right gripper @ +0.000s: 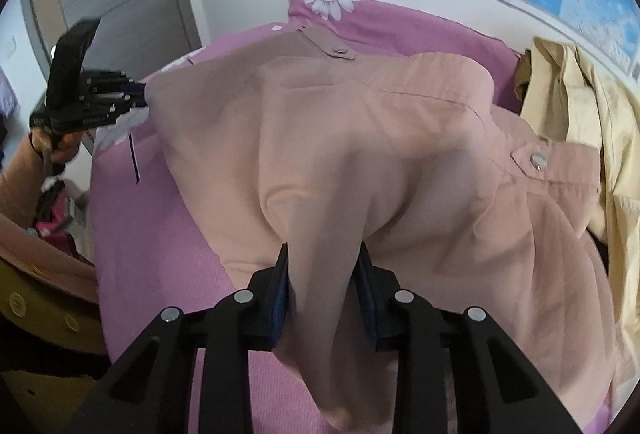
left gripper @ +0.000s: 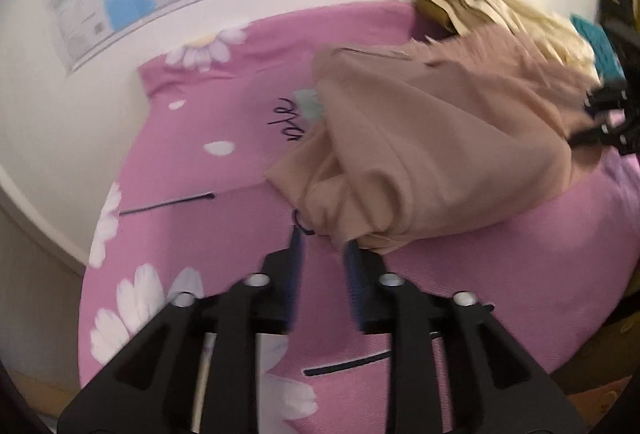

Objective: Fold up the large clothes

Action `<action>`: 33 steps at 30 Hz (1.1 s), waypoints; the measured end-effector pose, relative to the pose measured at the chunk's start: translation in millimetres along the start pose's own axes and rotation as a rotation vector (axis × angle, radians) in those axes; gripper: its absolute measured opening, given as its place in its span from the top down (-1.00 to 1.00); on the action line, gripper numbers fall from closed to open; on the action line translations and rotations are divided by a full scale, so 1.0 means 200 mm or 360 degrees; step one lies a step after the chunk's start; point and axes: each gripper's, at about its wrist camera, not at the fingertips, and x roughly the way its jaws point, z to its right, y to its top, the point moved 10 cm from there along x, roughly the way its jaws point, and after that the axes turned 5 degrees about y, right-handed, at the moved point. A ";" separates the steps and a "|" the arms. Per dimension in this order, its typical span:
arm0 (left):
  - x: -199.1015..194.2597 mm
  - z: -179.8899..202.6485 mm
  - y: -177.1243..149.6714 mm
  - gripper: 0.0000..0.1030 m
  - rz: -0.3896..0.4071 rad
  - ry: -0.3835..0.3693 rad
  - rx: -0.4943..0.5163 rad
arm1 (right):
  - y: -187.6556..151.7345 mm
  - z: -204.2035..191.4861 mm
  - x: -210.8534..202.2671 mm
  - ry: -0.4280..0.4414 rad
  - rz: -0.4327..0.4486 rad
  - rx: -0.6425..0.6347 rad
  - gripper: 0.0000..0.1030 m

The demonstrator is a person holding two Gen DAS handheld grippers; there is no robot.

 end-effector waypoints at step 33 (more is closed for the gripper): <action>0.10 0.22 0.18 0.11 -0.0065 -0.0017 -0.0174 | 0.00 0.77 -0.21 -0.0399 0.0198 0.0661 0.87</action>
